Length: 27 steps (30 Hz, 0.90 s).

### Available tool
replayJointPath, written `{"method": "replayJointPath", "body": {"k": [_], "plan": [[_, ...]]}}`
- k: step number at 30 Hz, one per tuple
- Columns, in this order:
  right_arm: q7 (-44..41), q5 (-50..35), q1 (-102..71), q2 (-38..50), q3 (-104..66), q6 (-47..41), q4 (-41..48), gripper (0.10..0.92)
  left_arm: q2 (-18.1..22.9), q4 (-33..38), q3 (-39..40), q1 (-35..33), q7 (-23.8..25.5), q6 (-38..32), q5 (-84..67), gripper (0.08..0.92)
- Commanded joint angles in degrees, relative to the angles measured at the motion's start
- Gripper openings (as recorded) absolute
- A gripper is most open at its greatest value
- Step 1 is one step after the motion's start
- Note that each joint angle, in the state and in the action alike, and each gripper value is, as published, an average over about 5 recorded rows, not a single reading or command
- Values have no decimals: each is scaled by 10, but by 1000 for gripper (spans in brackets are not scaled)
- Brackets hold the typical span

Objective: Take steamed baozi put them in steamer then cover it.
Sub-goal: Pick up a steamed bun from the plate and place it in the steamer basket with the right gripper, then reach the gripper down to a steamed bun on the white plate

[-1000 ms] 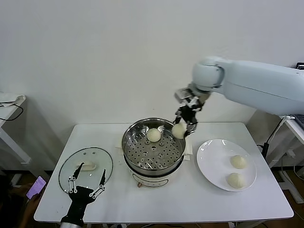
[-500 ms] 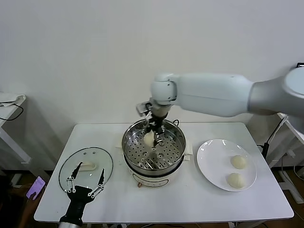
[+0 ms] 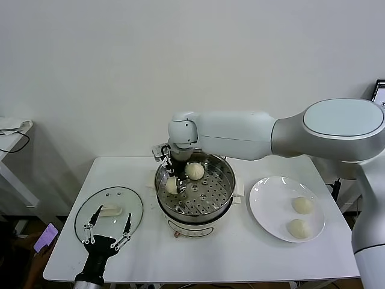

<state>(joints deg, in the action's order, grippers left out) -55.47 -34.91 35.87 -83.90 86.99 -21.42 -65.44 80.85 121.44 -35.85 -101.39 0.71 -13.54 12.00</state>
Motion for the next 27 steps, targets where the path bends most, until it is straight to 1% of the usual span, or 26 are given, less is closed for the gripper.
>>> {"method": "replayJointPath", "body": {"k": [1, 5, 8, 10, 12, 15, 18, 22, 27], "plan": [[14, -3, -15, -21, 2, -4, 17, 740, 0, 0, -1, 0, 1, -1, -1, 823], [14, -1, -10, -12, 2, -3, 9, 812, 2, 2, -4, -1, 1, -1, -5, 823], [13, 1, 3, 13, -2, -4, -14, 821, 4, 2, -5, -2, 2, -1, -5, 823], [9, 6, 20, 47, -8, -3, -49, 822, 5, 2, -5, -3, 2, -2, -4, 823], [-2, 17, 42, 96, -18, 0, -96, 822, 5, 3, -4, -4, 2, -3, -3, 823], [-28, 36, 74, 192, -39, 13, -166, 823, 5, 3, -3, -4, 2, -4, -1, 823], [-72, 74, 106, 308, -48, 60, -209, 823, 4, 5, -2, -4, 2, -4, 1, 823], [-127, 146, 121, 440, -45, 155, -214, 823, 1, 5, 0, -4, 2, -4, 3, 823], [-159, 209, 94, 537, -37, 237, -180, 823, 2, 4, 5, -7, 2, -7, 10, 823]]}}
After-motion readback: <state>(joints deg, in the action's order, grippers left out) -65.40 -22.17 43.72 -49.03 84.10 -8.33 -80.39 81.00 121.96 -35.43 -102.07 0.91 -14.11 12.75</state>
